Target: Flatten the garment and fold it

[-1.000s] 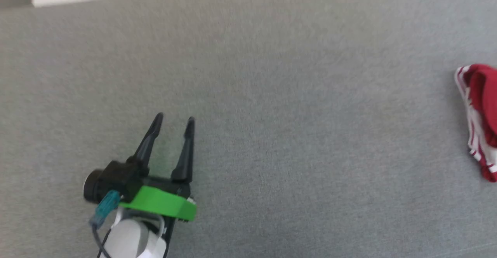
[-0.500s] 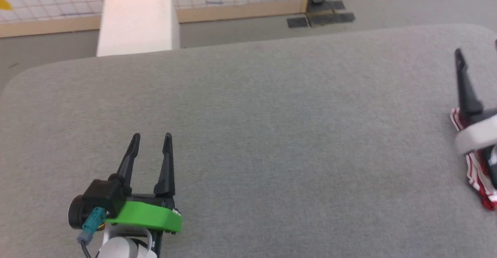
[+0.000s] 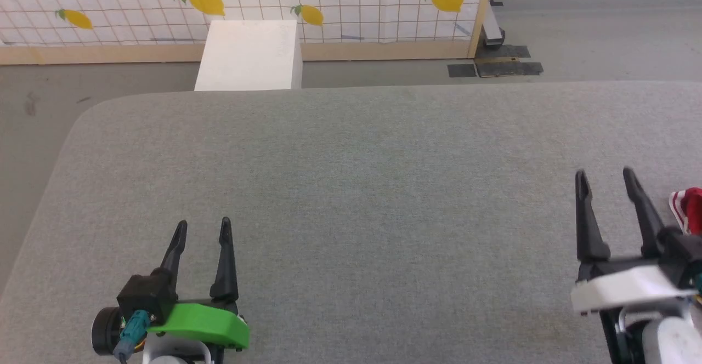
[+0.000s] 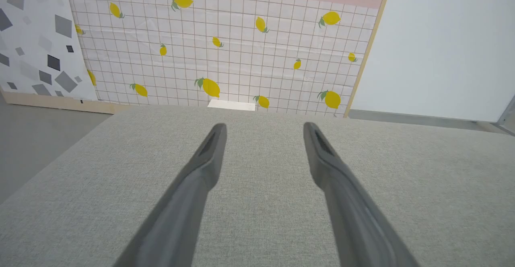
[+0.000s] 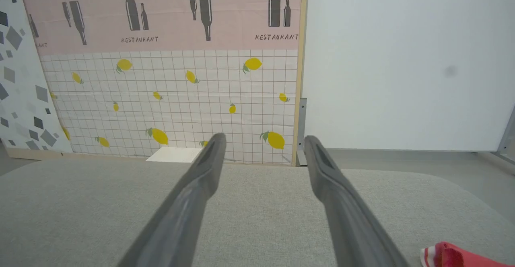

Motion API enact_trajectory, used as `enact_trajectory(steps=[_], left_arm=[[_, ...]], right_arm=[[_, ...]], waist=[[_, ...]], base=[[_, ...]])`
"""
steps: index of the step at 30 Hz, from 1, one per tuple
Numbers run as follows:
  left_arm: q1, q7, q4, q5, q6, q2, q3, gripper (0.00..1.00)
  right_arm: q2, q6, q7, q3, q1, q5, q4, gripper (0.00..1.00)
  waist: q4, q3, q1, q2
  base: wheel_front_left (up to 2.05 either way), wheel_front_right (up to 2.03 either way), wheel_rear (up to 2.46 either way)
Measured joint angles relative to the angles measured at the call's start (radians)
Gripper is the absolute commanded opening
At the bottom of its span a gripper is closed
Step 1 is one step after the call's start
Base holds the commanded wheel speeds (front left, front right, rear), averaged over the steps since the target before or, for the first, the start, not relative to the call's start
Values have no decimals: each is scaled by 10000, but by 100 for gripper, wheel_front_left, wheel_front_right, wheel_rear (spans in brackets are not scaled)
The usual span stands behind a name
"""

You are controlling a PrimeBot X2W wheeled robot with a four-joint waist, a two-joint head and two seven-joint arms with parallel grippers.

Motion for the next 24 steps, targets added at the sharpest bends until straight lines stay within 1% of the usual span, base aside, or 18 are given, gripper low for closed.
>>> enact_trajectory(steps=[3,8,15,24], left_arm=[[0,0,79,105,46,-6,-4,100],[23,2,238,324,58,-8,-12,100],[96,0,330,349,58,-10,-4,100],[97,0,451,244,58,-13,-25,100]], right_arm=[[180,-2,-111,-105,475,-167,12,100],[257,-2,-201,-8,923,-215,169,100],[265,0,-259,280,932,8,351,100],[268,-2,-286,303,932,13,407,100]], waist=[[100,-53,0,0],[126,-43,0,0],[149,-21,0,0],[166,-74,0,0]], base=[[0,0,0],[0,0,0],[0,0,0],[0,0,0]])
